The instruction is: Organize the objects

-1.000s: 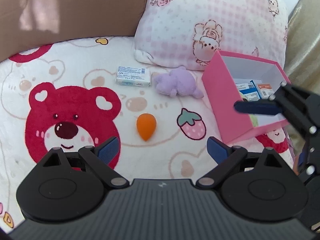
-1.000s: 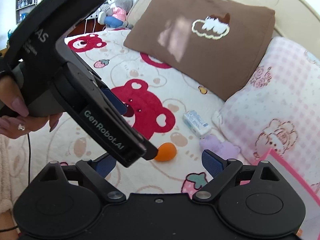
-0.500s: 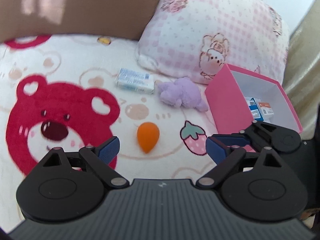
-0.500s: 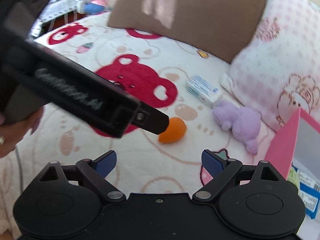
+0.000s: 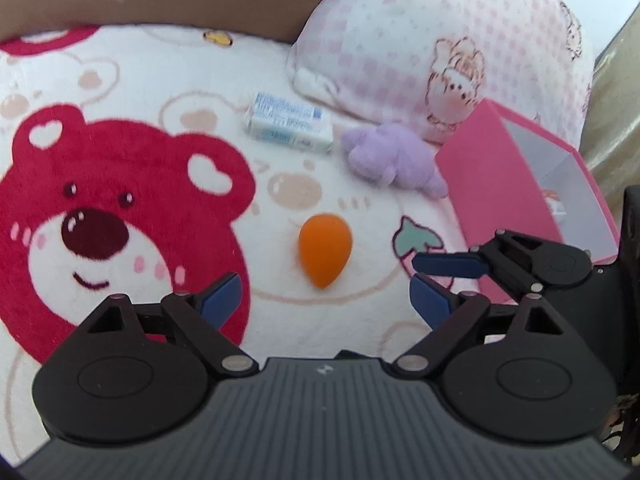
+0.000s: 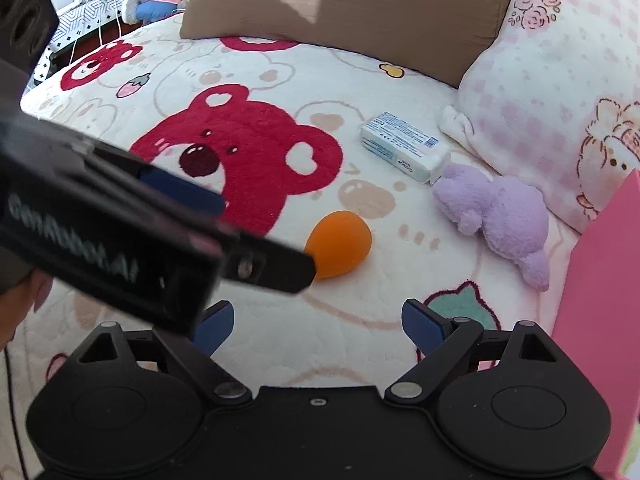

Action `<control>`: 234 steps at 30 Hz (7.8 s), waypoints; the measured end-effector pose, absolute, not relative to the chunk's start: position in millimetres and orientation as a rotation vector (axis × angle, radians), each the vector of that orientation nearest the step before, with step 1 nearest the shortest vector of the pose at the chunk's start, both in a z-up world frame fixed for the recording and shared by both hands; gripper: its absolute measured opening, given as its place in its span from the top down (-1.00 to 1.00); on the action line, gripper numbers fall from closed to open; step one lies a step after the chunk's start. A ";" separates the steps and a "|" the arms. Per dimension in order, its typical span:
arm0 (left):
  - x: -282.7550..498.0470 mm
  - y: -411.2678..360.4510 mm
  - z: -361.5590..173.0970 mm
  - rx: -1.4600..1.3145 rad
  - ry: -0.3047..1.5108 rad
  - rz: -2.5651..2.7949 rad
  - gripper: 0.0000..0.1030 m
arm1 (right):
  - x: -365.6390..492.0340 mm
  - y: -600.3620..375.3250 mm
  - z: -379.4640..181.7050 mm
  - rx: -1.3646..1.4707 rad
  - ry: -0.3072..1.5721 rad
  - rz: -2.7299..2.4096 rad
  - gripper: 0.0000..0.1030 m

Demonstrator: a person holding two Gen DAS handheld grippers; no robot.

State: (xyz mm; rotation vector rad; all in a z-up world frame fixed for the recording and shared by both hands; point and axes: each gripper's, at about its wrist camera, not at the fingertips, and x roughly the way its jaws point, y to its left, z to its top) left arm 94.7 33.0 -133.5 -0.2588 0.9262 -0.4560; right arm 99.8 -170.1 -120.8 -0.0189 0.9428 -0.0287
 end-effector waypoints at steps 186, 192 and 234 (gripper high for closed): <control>71.0 -223.1 70.0 -0.265 0.955 -0.981 0.22 | -79.1 -334.1 55.8 0.200 0.803 -0.350 0.09; 106.6 -255.2 56.0 -0.296 0.968 -1.004 0.22 | -74.3 -384.1 42.1 0.234 0.786 -0.348 0.10; 213.5 -341.7 -53.4 -0.365 1.078 -0.847 0.23 | -6.8 -507.7 -51.3 0.227 0.970 -0.455 0.16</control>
